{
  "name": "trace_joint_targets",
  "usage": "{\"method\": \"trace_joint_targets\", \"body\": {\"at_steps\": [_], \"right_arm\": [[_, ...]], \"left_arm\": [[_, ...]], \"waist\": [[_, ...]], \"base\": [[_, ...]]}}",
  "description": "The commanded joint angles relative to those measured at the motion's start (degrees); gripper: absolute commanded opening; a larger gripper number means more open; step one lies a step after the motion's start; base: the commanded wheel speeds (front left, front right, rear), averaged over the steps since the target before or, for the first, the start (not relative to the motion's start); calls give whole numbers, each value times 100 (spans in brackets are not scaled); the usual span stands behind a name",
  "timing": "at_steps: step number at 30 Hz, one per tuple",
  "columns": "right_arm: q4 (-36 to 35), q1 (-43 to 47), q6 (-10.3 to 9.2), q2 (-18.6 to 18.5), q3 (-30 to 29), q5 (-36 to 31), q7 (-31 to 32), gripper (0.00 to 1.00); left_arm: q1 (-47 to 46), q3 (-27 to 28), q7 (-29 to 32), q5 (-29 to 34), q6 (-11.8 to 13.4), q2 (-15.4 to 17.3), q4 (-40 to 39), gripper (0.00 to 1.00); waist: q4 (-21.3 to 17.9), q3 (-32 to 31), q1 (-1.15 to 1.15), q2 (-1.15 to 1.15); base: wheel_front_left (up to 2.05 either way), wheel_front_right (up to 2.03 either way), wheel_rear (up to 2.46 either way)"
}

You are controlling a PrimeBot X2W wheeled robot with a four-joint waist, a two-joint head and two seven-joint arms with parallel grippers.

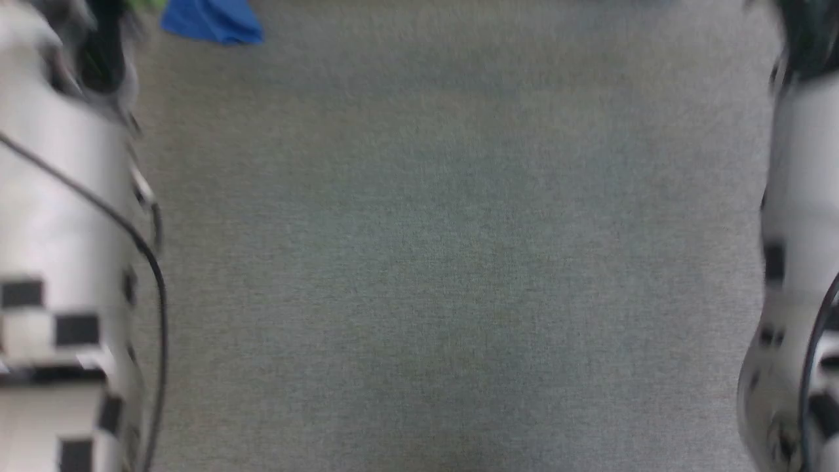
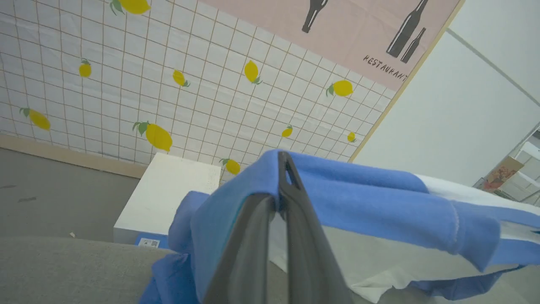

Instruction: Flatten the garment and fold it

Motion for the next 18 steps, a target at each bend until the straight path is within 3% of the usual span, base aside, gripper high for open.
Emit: {"method": "trace_joint_targets", "body": {"at_steps": [1, 8, 13, 18], "right_arm": [[-212, 549, -64, -237, -115, 176, -24, 0], [-1281, 3283, -64, -232, -552, 910, 212, 0], [-1801, 4928, -64, -133, -1072, 1037, 366, 0], [-1921, 6071, -64, -113, -1193, 832, 557, 0]], "left_arm": [[516, 95, -91, -99, 31, 114, -61, 0], [3134, 41, -23, -436, 160, -269, -833, 0], [4930, 24, 278, -586, 574, -465, -1413, 0], [6211, -125, 675, -414, 1078, -392, -1762, 0]], "waist": [[228, -768, -1, 0], [432, -1599, -1, 0], [471, -1939, -1, 0], [455, -2186, -1, 0]], "base": [[0, 0, 0], [0, 0, 0], [0, 0, 0], [0, 0, 0]]}}
